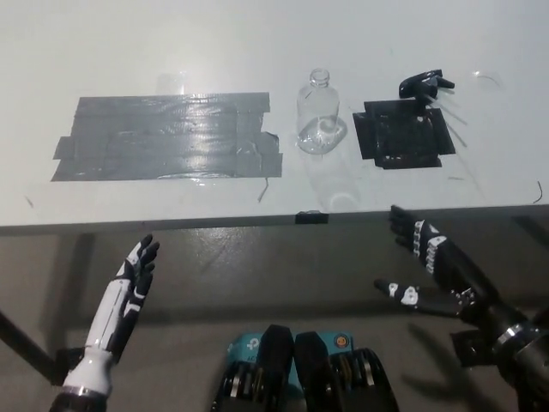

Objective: The robot grabs the black lid of the spray bottle on the desk and places it on the black area of the desk

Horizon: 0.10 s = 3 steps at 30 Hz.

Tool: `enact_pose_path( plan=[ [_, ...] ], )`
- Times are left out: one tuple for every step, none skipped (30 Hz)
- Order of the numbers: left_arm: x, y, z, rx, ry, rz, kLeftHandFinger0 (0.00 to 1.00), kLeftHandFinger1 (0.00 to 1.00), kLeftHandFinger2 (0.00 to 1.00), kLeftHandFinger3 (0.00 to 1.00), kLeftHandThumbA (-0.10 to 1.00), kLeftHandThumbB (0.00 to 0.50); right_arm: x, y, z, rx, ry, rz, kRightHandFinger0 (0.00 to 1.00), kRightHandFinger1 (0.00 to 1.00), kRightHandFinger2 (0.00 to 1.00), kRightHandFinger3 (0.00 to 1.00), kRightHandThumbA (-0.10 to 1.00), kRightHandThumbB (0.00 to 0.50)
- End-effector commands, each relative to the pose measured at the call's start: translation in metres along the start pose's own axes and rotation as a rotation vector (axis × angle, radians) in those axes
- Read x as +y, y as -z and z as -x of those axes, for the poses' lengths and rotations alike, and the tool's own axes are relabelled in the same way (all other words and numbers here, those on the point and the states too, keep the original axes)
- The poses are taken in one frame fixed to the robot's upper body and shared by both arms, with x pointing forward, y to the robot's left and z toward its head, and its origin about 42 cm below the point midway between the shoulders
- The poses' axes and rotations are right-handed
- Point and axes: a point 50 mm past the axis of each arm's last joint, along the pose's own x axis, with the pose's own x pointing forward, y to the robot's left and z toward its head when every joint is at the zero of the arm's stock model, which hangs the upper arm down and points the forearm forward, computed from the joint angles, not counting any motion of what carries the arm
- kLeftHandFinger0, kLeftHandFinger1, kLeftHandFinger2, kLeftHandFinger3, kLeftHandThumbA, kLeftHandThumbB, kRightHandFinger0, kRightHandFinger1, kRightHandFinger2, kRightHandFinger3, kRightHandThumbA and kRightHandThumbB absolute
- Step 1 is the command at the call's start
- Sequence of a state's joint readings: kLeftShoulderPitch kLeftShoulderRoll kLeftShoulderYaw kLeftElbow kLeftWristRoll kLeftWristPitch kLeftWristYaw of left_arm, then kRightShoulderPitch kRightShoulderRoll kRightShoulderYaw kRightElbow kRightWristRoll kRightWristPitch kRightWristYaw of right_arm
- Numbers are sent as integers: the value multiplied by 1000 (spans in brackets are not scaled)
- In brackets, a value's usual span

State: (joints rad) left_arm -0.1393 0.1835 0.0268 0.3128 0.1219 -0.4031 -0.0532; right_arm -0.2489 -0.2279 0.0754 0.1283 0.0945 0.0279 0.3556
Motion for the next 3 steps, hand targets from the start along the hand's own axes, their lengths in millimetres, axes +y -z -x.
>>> enact_pose_path(
  plan=[
    [8,-10,-2,-59,-10,-14,1000,1000,1000,1000,987,189,0,-8,-4,-55,-17,38,1000,1000,1000,1000,763,396],
    [8,-10,-2,-59,-10,-14,1000,1000,1000,1000,987,189,0,-8,-4,-55,-17,38,1000,1000,1000,1000,764,396],
    [8,-10,-2,-59,-10,-14,1000,1000,1000,1000,987,189,0,-8,-4,-55,-17,38,1000,1000,1000,1000,764,396]
  ],
)
